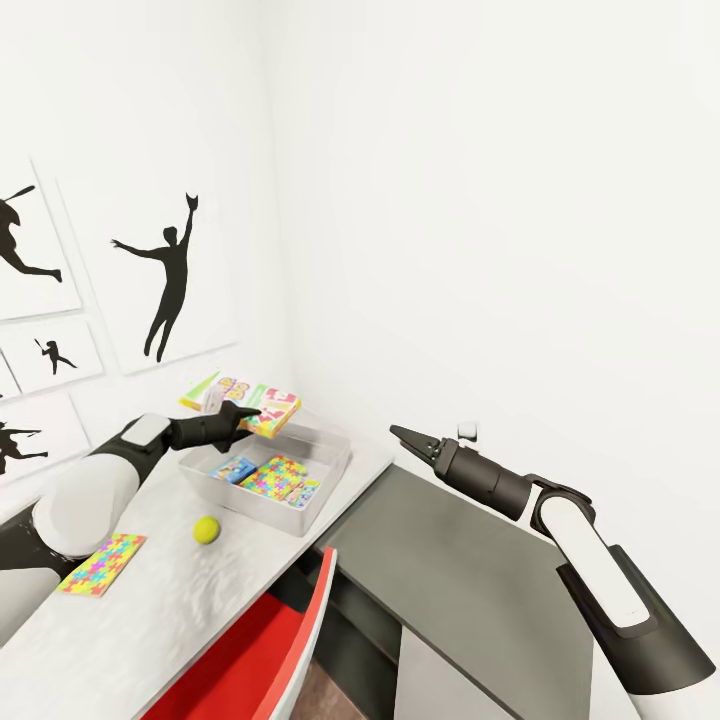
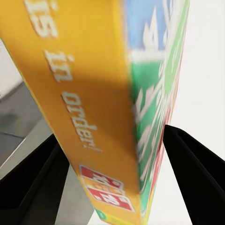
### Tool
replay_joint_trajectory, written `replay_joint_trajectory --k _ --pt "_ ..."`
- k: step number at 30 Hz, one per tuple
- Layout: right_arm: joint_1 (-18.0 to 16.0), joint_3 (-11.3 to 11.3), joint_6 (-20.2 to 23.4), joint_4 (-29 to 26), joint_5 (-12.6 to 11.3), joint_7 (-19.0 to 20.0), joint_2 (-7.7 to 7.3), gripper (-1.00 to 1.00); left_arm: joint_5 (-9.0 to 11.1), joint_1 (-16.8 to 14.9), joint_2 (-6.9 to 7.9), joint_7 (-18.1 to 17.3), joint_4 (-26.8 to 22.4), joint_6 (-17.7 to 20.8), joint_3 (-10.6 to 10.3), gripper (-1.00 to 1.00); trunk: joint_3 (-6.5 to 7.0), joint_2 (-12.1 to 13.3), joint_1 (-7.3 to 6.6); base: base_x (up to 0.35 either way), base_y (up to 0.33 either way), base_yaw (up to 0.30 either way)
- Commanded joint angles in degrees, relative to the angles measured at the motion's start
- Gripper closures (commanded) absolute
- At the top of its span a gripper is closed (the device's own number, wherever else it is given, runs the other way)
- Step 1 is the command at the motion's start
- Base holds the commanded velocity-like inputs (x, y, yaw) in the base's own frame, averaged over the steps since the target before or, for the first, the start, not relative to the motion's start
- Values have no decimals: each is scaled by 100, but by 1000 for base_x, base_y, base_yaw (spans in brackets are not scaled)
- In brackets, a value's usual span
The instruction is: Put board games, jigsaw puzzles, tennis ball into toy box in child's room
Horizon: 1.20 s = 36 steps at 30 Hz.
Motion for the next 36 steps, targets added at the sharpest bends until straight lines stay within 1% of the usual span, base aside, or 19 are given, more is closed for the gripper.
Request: replay_joint_trajectory --k 1,15,23,32,36 --pt "-3 4 12 -1 -7 10 -3 -100 -44 -2 0 -23 13 -7 34 100 -2 -4 2 0 0 0" --pt "-3 20 60 1 -6 9 -3 -100 -47 -2 -74 -26 47 -81 27 100 -2 -4 2 0 0 0" --pt "-3 14 64 3 -9 9 -3 -100 -53 -2 -90 -26 48 -92 26 100 -3 -4 2 0 0 0" --pt "-3 22 65 3 0 9 -3 -100 -56 14 -91 -26 48 -106 26 100 -68 -4 2 0 0 0" --pt "-3 22 65 3 0 9 3 -100 -62 22 -92 -23 48 -186 26 100 -105 -4 2 0 0 0"
